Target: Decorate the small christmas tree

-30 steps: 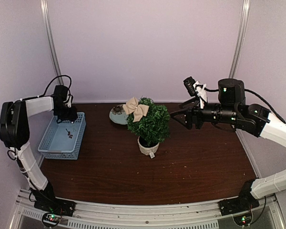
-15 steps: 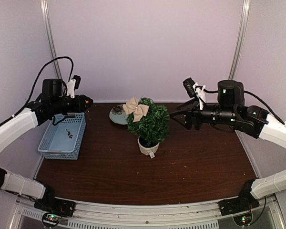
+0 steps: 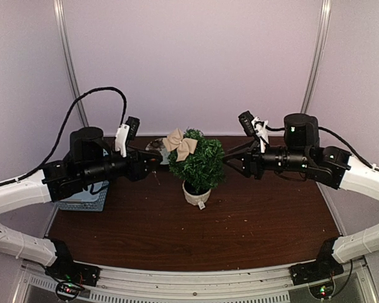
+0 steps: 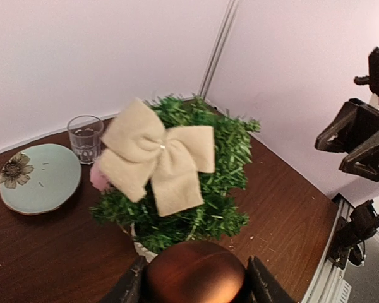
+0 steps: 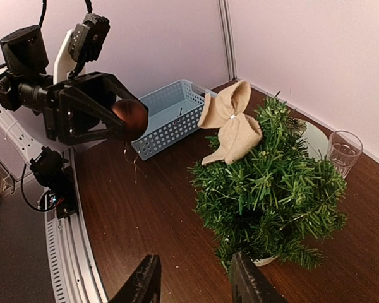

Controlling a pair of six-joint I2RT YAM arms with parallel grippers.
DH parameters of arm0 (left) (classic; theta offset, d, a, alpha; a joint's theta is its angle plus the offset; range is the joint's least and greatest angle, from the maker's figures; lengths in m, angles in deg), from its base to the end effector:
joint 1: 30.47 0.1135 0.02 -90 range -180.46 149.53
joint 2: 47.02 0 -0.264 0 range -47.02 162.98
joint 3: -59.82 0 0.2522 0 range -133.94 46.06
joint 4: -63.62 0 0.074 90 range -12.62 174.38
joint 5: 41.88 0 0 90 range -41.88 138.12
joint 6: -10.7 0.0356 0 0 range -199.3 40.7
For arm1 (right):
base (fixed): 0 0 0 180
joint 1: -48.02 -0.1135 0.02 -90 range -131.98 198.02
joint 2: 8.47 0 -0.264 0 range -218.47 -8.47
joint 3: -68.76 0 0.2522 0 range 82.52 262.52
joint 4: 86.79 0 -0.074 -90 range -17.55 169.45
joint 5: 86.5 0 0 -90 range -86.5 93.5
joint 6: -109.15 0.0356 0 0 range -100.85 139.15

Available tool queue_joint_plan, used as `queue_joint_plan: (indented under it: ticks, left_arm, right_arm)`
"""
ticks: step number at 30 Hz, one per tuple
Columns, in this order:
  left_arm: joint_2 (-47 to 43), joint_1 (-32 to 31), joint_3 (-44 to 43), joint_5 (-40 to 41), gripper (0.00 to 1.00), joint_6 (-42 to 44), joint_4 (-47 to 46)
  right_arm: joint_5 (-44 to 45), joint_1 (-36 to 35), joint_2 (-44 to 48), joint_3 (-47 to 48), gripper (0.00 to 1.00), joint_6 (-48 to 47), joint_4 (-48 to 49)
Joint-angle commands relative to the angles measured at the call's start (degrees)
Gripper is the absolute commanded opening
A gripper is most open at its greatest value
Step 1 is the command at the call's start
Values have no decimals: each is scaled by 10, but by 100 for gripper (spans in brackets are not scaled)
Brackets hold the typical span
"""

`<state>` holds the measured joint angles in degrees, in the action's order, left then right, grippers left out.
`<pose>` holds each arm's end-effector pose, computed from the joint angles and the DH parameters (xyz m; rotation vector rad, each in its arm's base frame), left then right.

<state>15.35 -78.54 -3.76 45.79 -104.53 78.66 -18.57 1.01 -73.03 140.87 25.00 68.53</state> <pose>0.1701 -0.1915 0.3265 0.4092 1.8715 -0.9273 0.1667 0.1985 0.3535 -0.9480 1.7264 0.9810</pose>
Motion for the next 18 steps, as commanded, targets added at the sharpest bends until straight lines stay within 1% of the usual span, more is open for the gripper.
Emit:
queue_joint_plan:
  ticks: [1,3,6,10,14,18]
  left_arm:
    - [26,-78,10,117,32,-11,-103]
    - [47,-111,2,164,32,-4,-118]
    - [88,-136,-17,196,32,-21,-127]
    - [132,-148,-30,217,32,-45,-148]
    - [157,-153,-30,237,32,-68,-179]
    - [175,-158,-36,251,32,-79,-192]
  right_arm:
    - [8,-17,0,-18,37,10,18]
    - [10,-25,-3,-24,35,13,23]
    - [21,-41,-8,-31,34,13,27]
    - [44,-63,-14,-37,33,5,27]
    - [69,-67,-17,-45,33,2,27]
    - [71,-68,-21,-56,33,-1,40]
